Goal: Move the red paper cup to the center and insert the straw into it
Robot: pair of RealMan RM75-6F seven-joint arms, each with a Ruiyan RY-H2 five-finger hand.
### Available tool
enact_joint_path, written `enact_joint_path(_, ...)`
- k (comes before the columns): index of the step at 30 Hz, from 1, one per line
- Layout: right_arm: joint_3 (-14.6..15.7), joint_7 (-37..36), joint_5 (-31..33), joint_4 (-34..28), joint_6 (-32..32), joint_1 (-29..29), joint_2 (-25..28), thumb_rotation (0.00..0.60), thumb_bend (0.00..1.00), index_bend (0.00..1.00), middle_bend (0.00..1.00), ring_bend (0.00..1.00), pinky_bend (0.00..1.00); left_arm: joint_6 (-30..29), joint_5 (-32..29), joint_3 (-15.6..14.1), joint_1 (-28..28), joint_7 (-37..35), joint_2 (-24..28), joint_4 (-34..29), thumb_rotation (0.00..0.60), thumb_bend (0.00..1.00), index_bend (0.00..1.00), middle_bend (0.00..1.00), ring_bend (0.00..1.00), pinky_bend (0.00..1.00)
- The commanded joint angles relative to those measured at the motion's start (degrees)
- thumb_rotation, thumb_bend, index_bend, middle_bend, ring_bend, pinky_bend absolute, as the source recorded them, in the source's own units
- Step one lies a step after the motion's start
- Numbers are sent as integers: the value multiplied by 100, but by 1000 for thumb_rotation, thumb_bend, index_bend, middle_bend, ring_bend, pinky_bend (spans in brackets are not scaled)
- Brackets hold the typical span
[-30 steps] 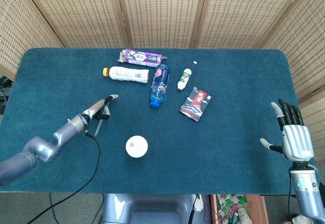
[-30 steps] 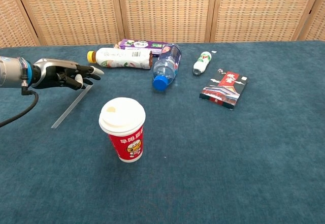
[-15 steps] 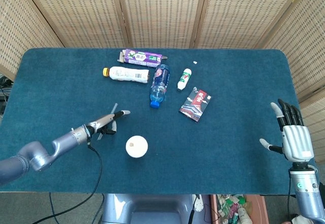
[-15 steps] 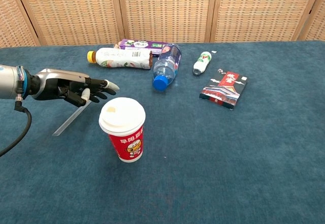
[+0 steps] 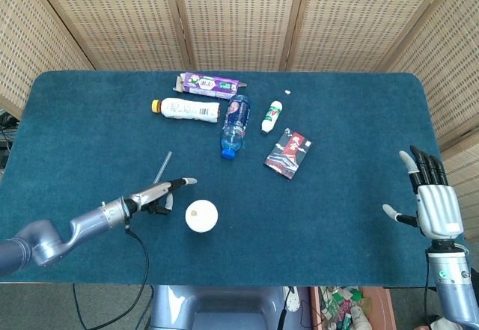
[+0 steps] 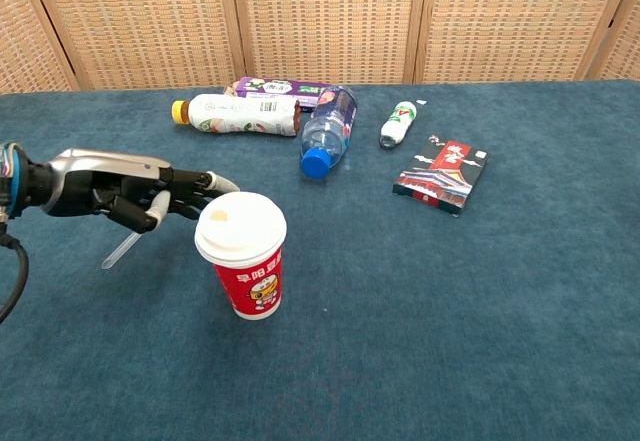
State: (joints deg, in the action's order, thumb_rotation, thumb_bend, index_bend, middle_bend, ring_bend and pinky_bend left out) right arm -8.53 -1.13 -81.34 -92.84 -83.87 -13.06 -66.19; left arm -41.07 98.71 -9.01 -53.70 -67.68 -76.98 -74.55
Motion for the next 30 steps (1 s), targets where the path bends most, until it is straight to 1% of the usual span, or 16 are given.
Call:
enact_joint_path(1, -2, -11, -20, -10, -3, 7, 4, 600, 0, 0, 0, 0, 0, -236, 97, -248, 144, -167, 142, -166, 600, 1000, 0, 0, 0, 0)
enact_joint_path(3, -4, -17, -42, -18, -2, 11, 7, 600, 0, 0, 0, 0, 0, -332, 119, -375, 219, -203, 183, -177, 600, 1000, 0, 0, 0, 0)
enact_joint_path(9, -24, -50, -64, -39, -19, 36, 20, 600, 0, 0, 0, 0, 0, -465, 43, -604, 411, -255, 226, -80, 600, 1000, 0, 0, 0, 0)
enact_joint_path(18, -32, -55, -97, -57, -19, 53, 24, 600, 0, 0, 0, 0, 0, -540, -69, -766, 594, -340, 252, 181, 600, 1000, 0, 0, 0, 0)
enact_joint_path(20, -35, -57, -103, -63, -18, 56, 24, 600, 0, 0, 0, 0, 0, -495, -198, -794, 661, -357, 331, 341, 600, 1000, 0, 0, 0, 0)
enact_joint_path(26, -42, -59, -98, -70, 26, 54, 24, 600, 0, 0, 0, 0, 0, -235, -552, -710, 743, -315, 383, 786, 600, 1000, 0, 0, 0, 0)
enact_joint_path(30, -52, -62, -96, -80, 35, 59, 29, 600, 0, 0, 0, 0, 0, 59, -822, -568, 766, -423, 242, 1255, 600, 1000, 0, 0, 0, 0)
